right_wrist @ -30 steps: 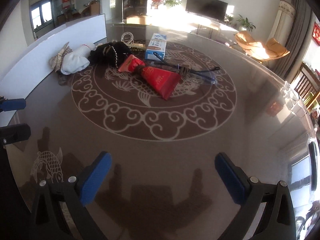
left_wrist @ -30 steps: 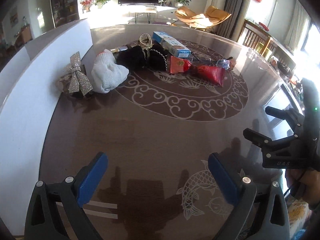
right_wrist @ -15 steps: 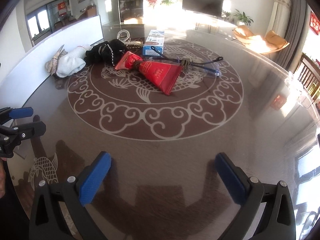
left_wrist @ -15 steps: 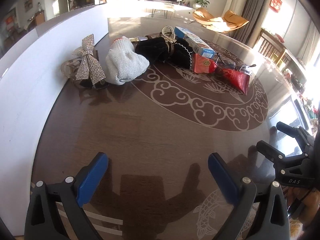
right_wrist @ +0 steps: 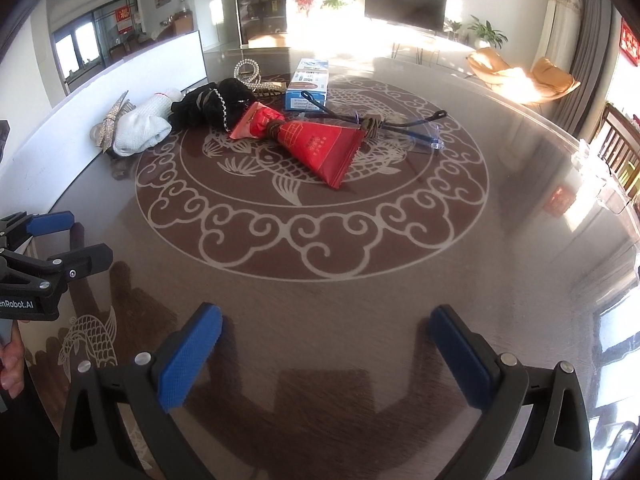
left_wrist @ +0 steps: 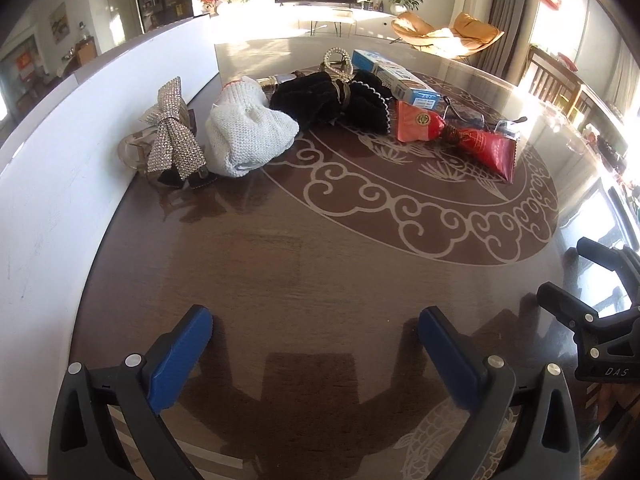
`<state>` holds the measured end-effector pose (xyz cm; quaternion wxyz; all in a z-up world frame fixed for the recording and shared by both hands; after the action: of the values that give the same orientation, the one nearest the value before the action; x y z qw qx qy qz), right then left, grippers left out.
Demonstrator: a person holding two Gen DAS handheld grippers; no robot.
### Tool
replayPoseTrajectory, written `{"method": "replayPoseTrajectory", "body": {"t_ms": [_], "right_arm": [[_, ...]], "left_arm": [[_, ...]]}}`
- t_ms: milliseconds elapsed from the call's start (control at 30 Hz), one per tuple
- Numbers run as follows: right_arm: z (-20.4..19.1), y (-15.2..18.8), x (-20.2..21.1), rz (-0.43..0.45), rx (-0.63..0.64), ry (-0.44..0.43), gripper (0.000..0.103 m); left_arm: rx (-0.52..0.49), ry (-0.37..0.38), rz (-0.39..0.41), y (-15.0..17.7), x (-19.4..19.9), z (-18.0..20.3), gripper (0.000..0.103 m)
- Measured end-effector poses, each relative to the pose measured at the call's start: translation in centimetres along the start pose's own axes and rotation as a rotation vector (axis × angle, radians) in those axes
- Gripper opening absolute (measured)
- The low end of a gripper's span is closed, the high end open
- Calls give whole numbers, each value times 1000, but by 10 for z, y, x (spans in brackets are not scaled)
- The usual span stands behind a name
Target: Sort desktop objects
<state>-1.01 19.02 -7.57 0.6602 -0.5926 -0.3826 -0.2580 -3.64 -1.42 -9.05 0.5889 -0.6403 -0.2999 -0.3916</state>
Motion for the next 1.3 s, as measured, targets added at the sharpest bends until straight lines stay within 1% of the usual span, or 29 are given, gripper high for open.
{"method": "replayPoseTrajectory", "body": {"t_ms": [133,1300], "right_arm": [[0,0,0,0,0,0,103],[0,-1,-1,-1,1,0,103]], "left_arm": [[4,-10,6,-1,-2,0,103],[-4,-7,5,-1,-3,1,103]]}}
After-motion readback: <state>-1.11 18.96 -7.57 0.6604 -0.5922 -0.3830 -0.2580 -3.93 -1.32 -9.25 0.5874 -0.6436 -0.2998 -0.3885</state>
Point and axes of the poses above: each gripper's, at about its wrist camera, not at the fingertips, and x roughly against the way its jaws point, z to its right, y to its underside, the point moved 2 cm from there along -x, roughly the way its jaws point, and after that the axes turned 1 degree about -x, right-handed, at the moved point
